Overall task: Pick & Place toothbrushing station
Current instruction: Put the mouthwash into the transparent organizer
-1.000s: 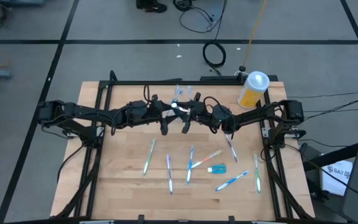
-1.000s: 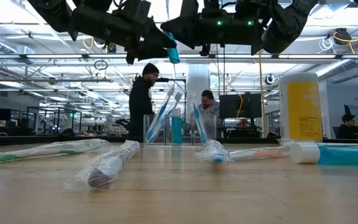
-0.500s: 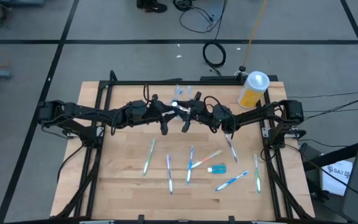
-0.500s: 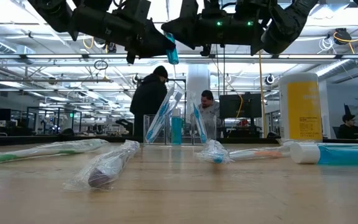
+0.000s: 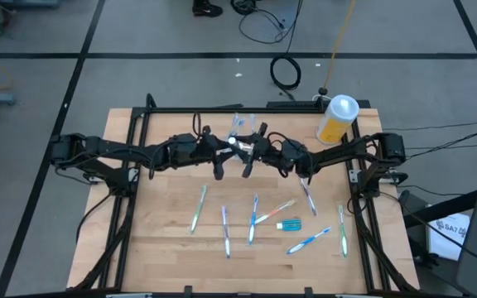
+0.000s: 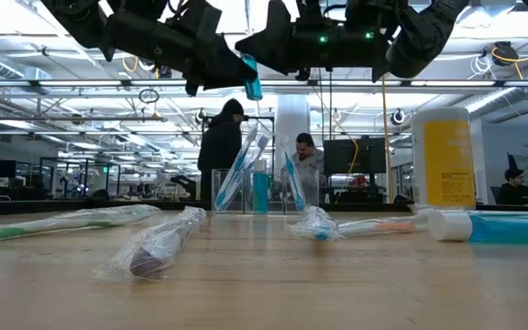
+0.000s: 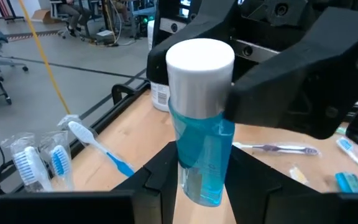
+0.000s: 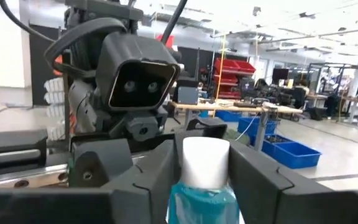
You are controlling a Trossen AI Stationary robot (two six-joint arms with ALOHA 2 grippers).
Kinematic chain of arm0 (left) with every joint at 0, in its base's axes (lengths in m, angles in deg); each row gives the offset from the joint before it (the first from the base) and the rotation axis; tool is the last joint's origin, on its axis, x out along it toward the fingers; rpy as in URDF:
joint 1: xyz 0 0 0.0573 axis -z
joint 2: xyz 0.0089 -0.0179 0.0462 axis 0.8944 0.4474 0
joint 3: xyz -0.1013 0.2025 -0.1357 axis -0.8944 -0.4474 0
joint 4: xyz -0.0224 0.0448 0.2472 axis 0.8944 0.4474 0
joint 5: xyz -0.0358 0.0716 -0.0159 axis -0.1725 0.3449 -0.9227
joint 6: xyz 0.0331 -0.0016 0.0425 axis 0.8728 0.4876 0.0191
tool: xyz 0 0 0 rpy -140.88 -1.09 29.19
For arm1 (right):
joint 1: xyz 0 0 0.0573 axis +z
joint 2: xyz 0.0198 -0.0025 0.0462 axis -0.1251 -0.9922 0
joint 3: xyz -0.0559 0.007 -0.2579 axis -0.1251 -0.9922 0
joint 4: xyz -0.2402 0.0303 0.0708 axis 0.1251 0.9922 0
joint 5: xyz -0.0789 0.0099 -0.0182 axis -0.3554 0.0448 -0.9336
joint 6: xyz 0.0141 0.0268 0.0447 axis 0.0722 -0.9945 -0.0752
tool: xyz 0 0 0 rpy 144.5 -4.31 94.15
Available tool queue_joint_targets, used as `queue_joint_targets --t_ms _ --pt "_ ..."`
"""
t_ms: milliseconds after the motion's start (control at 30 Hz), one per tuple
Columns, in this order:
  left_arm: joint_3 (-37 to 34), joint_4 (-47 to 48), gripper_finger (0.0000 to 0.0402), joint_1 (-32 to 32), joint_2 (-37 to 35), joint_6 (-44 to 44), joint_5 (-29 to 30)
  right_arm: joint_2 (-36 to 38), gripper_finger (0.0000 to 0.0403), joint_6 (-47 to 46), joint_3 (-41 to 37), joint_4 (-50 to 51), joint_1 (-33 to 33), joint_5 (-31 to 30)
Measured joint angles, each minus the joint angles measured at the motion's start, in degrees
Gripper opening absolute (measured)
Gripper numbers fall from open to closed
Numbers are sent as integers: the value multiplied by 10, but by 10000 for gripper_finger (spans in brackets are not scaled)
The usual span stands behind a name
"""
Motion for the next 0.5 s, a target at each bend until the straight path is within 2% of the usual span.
queue_joint_targets --t_ms 233,333,500 --pt "0 22 115 0 0 13 1 12 194 -30 0 58 -15 3" --pt "0 51 115 0 0 34 1 33 208 -46 0 113 -19 6" --pt "0 87 115 0 0 62 7 63 216 -79 1 161 -29 48"
